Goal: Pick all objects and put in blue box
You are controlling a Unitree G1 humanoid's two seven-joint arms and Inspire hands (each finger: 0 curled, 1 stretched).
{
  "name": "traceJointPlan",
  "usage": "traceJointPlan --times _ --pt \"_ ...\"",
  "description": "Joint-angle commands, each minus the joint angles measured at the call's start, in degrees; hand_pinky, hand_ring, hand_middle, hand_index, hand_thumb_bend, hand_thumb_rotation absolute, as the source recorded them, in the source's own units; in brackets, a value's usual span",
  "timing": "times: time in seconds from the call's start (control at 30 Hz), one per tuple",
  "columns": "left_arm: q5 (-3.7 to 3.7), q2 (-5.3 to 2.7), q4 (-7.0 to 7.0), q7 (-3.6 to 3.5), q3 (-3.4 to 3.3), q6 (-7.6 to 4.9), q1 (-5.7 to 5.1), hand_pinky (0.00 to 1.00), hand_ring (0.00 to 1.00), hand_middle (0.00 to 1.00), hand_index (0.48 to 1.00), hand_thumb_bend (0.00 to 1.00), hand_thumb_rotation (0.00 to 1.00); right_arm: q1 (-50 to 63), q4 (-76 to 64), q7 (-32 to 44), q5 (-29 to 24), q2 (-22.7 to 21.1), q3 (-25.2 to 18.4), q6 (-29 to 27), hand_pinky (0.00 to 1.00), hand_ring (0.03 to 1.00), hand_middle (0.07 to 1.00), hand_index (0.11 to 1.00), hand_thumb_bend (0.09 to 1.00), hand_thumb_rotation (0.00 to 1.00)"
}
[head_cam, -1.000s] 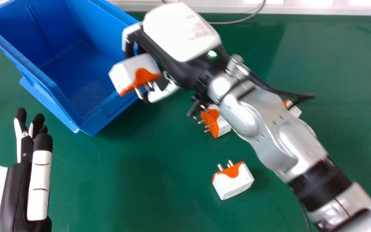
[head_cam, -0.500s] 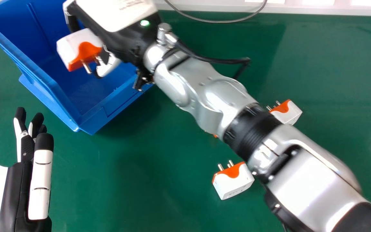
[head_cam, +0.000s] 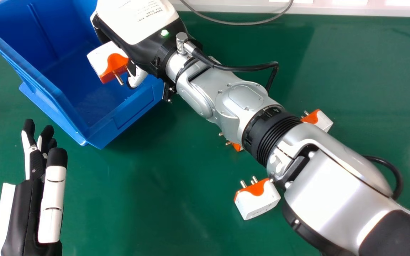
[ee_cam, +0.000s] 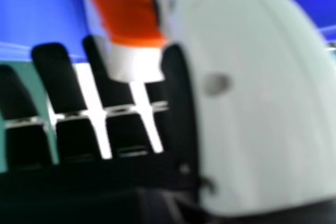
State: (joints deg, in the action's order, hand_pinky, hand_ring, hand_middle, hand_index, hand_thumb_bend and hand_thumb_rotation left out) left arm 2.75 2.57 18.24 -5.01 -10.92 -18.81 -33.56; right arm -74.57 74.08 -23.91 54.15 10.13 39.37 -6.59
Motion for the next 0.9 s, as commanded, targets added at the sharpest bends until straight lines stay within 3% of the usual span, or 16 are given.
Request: traceJointPlan --times 0.0,0.2,0.37,0.63,0.67,0.73,0.8,0.83,0.87 --pt "-0.24 -0.29 0.51 0.27 0.30 -1.50 -0.42 1.00 1.00 1.00 1.000 0.66 0.99 -3.89 -0.70 -2.98 -0.64 4.79 0.29 1.08 0.32 0.396 0.461 0.516 0.495 0.00" --pt "-0.12 -0.33 0.96 0.29 0.75 -1.42 -0.78 1.00 1.00 1.00 1.000 0.67 0.98 -3.22 -0.92 -5.58 -1.61 5.39 0.12 0.80 0.33 0.405 0.468 0.528 0.496 0.00" --pt "0.47 -0.25 0.14 0.00 0.83 -1.87 -0.57 1.00 1.00 1.00 1.000 0.67 0.98 -3.18 -1.04 -7.15 -1.95 5.82 0.29 -0.08 0.34 0.407 0.480 0.526 0.496 0.00" --pt "0.65 -0.52 0.85 0.12 1.45 -1.54 -0.89 1.00 1.00 1.00 1.000 0.68 0.97 -1.57 -0.97 -9.01 -2.94 5.13 1.02 -2.42 0.36 0.452 0.535 0.497 0.494 0.00" --pt "0.69 -0.56 0.84 0.12 1.51 -1.58 -0.91 1.00 1.00 1.00 1.000 0.68 0.97 -1.37 -0.95 -8.43 -3.12 4.93 1.02 -2.83 0.40 0.506 0.588 0.565 0.468 0.05" --pt "0.68 -0.66 0.96 0.18 1.66 -1.57 -0.97 1.00 1.00 1.00 1.000 0.69 0.96 -1.18 -0.91 -7.08 -3.45 4.68 0.99 -3.41 0.56 0.698 0.784 0.803 0.396 0.30" --pt "0.66 -0.76 0.95 0.24 1.76 -1.55 -0.91 1.00 1.00 1.00 1.000 0.68 0.96 -0.93 -0.88 -5.23 -3.86 4.54 0.86 -3.99 0.61 0.752 0.837 0.860 0.387 0.36" --pt "0.66 -0.81 0.86 0.25 1.78 -1.57 -0.84 1.00 1.00 1.00 1.000 0.68 0.95 -0.82 -0.93 -4.54 -4.03 4.48 0.78 -4.17 0.71 0.845 0.917 0.929 0.388 0.44" --pt "0.75 -0.89 0.75 0.24 1.79 -1.58 -0.80 1.00 1.00 1.00 1.000 0.68 0.95 -0.59 -1.03 -4.13 -4.18 4.50 0.66 -4.08 0.71 0.845 0.917 0.929 0.388 0.44"
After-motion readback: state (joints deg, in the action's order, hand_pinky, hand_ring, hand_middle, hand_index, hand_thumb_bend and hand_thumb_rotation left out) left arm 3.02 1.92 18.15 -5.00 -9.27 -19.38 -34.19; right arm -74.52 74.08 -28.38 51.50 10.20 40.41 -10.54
